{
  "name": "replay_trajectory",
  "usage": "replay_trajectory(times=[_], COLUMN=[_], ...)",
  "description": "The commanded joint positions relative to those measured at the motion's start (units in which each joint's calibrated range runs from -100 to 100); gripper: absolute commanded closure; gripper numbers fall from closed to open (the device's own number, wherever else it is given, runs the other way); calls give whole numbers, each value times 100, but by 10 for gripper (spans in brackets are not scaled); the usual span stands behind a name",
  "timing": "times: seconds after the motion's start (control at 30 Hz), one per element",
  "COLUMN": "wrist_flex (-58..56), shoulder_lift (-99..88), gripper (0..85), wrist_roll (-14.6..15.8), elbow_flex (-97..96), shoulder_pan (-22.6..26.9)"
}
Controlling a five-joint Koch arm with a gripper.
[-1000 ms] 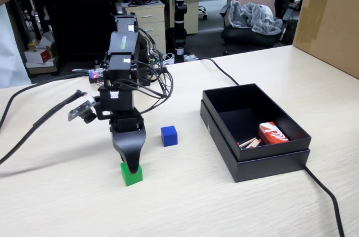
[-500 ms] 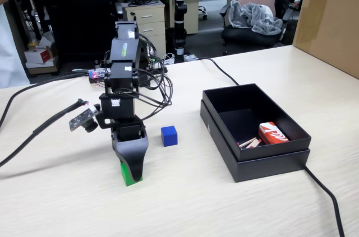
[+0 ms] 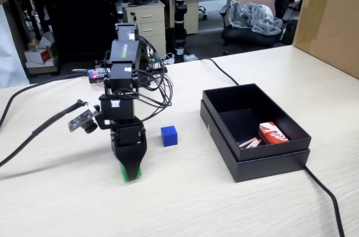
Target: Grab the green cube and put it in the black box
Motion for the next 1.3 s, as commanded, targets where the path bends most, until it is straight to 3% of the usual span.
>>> replay_trajectory(times=[0.0,0.33,0.53,0.7,0.83,1.27], wrist_flex=[-40,-40,-40,-40,-40,-57], shoulder_lift=[-688,-4727,-6586,-6632,-5519,-2960], gripper=[848,848,848,847,847,846], wrist_roll=[29,454,972,1250,1509,1602], elbow_flex=[48,-1874,-2345,-2182,-1801,-1683], shoulder_pan=[15,396,1158,1753,2276,2496])
